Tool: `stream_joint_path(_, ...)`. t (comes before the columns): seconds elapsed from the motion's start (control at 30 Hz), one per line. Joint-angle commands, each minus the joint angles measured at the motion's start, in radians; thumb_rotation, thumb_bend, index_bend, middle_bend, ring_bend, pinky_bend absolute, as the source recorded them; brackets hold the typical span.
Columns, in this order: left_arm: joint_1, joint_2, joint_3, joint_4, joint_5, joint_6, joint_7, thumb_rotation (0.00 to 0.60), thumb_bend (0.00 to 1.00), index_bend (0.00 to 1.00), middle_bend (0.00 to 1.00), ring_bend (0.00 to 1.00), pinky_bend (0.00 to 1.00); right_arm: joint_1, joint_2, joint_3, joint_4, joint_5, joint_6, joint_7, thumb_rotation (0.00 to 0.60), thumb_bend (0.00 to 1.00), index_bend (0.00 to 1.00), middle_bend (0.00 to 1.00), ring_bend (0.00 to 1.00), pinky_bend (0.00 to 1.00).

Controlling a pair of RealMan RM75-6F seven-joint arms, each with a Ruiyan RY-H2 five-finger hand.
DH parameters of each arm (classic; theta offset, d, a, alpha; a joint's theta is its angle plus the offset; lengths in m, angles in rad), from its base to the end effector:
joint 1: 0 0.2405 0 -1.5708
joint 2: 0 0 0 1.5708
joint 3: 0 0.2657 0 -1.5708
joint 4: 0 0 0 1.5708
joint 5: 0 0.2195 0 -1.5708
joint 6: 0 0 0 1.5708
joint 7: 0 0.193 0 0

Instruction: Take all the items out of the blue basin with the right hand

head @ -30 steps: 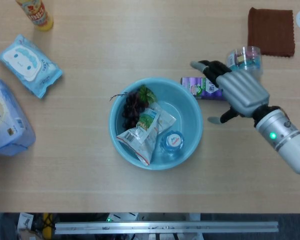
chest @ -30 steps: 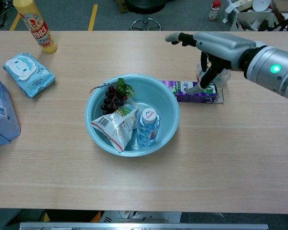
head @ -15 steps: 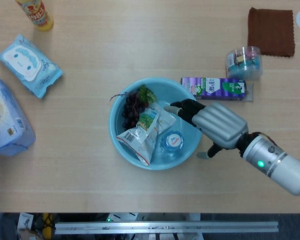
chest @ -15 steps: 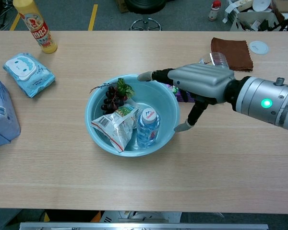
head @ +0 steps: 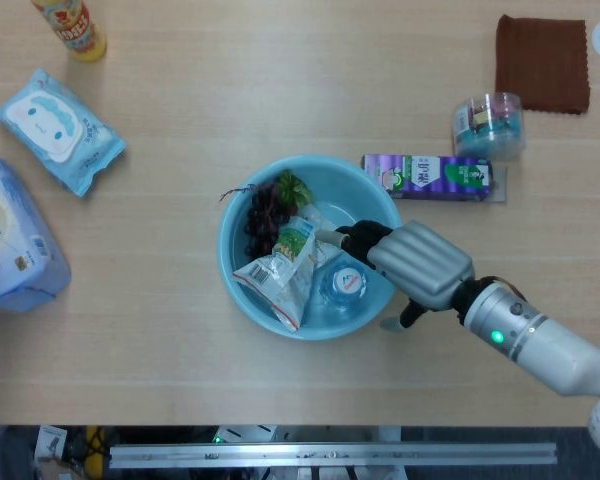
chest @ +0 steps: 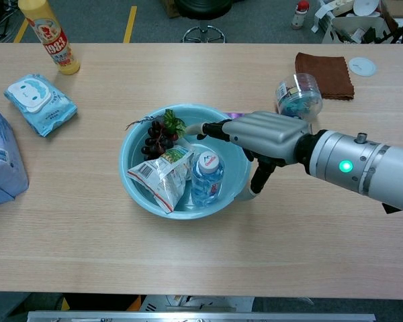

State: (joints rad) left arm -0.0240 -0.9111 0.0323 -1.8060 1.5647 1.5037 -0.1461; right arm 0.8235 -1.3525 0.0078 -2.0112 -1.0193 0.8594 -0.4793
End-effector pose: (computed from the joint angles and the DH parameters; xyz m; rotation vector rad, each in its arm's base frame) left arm -0.3060 0.1925 0.1872 -1.3789 -1.0698 -0.9461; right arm -0.0819 -0.2756 -0.0549 2.2983 -1.1153 0.8206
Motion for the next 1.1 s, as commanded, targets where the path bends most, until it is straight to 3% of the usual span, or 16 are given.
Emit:
stream_joint_path(0.03,0.001,0.002,0.000,0.002,0.000,0.001,-0.002,0.600,0.05,0.10,0.16,0.12,0.17,0.008,-0.035,-0.003,0.030,0.015,-0.003,0.000,0.600,0.00,0.10,0.18,0.17,0.56)
stream_joint_path(0.23,0.004,0.005,0.000,0.003,0.004,0.006,-0.006,0.600,0.05,0.10,0.16,0.12,0.17,0.019,-0.072,0.006,0.058,0.019,-0.001,0.003,0.600,0.03,0.16,0.22,0.22,0.59)
stream_joint_path(0.47,0.004,0.006,0.001,0.005,0.003,0.003,-0.007,0.600,0.05,0.10,0.16,0.12,0.17,0.028,-0.079,0.005,0.061,0.021,-0.001,0.004,0.600,0.15,0.28,0.28,0.29,0.64)
stream_joint_path(0.9,0.000,-0.001,-0.001,0.012,0.000,-0.006,-0.010,0.600,0.05,0.10,0.16,0.12,0.17,0.044,-0.071,-0.006,0.059,0.069,0.003,-0.009,0.600,0.21,0.29,0.30,0.32,0.69)
stream_joint_path(1.1,0.000,-0.003,0.000,0.016,-0.001,-0.009,-0.014,0.600,0.05,0.10,0.16,0.12,0.17,0.048,-0.090,0.003,0.068,0.096,0.019,-0.009,0.600,0.31,0.42,0.37,0.42,0.77)
